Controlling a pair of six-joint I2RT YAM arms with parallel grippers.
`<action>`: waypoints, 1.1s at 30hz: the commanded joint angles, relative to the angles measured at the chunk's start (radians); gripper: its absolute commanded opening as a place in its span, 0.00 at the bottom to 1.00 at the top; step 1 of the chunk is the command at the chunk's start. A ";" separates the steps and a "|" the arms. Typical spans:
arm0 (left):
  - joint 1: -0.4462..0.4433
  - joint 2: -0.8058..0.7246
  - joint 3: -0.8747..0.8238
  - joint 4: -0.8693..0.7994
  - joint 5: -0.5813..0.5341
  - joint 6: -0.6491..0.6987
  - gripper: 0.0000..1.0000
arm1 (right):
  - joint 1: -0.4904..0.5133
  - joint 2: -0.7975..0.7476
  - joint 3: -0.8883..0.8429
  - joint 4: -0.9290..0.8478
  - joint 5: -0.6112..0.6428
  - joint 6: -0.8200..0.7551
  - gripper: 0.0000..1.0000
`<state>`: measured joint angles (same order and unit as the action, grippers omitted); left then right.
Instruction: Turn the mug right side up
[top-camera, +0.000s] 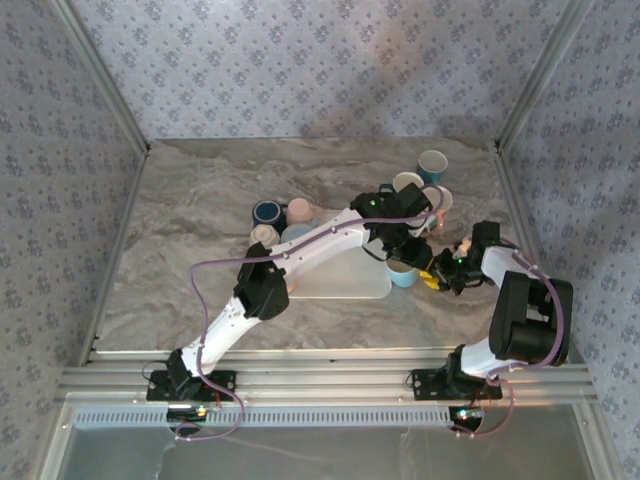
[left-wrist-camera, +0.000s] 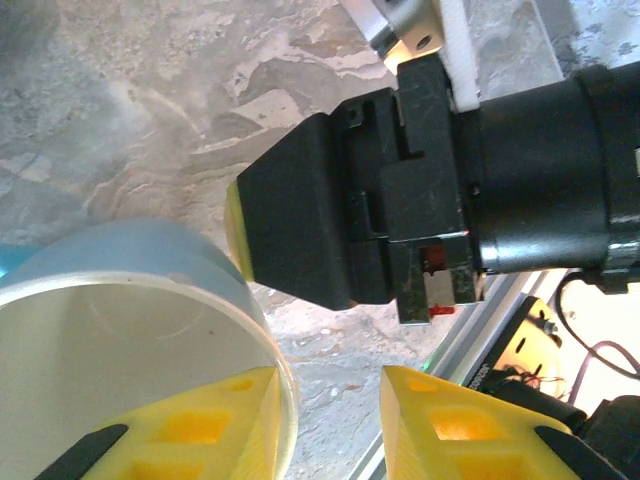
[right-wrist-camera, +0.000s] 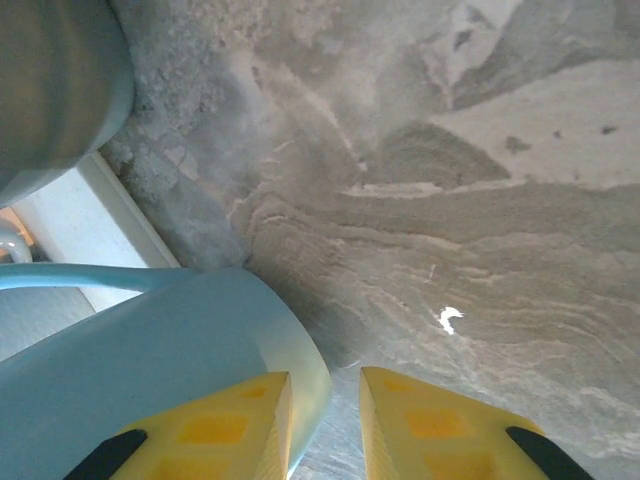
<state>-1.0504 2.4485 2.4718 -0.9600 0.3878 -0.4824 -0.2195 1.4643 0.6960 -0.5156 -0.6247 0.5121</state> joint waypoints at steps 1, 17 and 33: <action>-0.017 0.019 0.038 0.035 0.047 -0.012 0.32 | -0.017 0.004 -0.007 -0.019 -0.001 0.005 0.27; 0.000 -0.034 0.059 0.031 0.032 -0.001 0.33 | -0.129 -0.136 0.004 -0.101 0.086 0.015 0.40; 0.055 -0.752 -0.810 0.474 -0.128 0.087 0.38 | 0.280 -0.629 0.109 0.131 0.284 -0.247 0.59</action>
<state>-1.0298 1.8355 1.8275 -0.6697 0.3061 -0.4187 -0.0406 0.8528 0.7837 -0.4927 -0.3996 0.3588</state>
